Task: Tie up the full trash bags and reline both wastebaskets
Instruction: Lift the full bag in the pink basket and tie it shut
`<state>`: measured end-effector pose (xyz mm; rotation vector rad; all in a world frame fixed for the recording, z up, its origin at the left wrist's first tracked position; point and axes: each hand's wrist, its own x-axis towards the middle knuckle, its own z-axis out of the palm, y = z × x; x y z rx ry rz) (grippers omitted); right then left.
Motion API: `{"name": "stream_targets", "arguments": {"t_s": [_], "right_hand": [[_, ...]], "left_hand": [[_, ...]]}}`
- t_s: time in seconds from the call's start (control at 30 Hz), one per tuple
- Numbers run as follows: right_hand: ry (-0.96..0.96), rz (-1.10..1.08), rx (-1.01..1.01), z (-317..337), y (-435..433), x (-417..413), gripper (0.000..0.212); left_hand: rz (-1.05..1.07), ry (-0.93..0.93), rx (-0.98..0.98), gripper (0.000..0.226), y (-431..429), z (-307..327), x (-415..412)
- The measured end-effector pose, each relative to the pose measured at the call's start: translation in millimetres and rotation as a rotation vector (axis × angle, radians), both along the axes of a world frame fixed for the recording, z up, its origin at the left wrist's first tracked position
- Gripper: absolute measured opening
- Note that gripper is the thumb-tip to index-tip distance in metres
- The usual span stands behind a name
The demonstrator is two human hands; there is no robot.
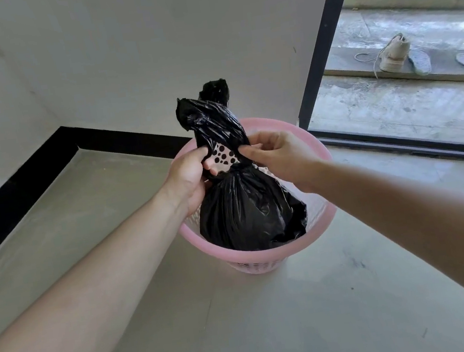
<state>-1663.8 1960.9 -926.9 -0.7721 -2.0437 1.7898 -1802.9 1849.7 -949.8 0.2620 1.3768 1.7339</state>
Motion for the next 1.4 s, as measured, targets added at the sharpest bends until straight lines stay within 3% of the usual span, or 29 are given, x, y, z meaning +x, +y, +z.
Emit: {"name": "stream_targets", "arguments": {"t_s": [0.1,0.2,0.37,0.57,0.73,0.87,1.03,1.17,1.4], "right_hand": [[-0.036,-0.043,0.022,0.5,1.7,2.5,0.013],[-0.025,-0.092,0.02,0.7,1.7,4.7,0.017],[-0.021,-0.183,-0.016,0.5,4.4,4.6,0.022],[-0.069,-0.134,0.056,-6.1,4.8,4.0,0.013],[-0.149,-0.13,0.117,-13.2,9.5,7.3,0.007],[-0.177,-0.059,0.115,-12.7,10.3,11.1,0.009],[-0.117,-0.021,0.024,-22.4,-2.9,12.9,0.025],[-0.175,-0.037,0.16,-25.5,-14.3,12.9,0.011],[-0.285,0.042,0.456,-9.7,-1.9,3.3,0.032]], "left_hand": [[-0.028,-0.113,0.099,0.046,-0.2,6.0,1.8],[-0.028,-0.072,0.024,0.023,1.9,0.6,0.1],[0.019,-0.032,-0.041,0.005,2.6,-3.9,4.7],[0.06,0.045,-0.158,0.01,5.4,-2.8,12.2],[-0.079,-0.007,-0.043,0.021,0.1,6.5,13.9],[-0.121,0.125,-0.044,0.013,-0.1,3.0,15.0],[-0.002,-0.001,0.001,0.009,2.2,-2.8,9.8],[0.001,-0.03,0.028,0.008,-2.0,-2.7,10.9],[-0.177,0.117,0.016,0.007,-8.9,5.3,9.2]]}}
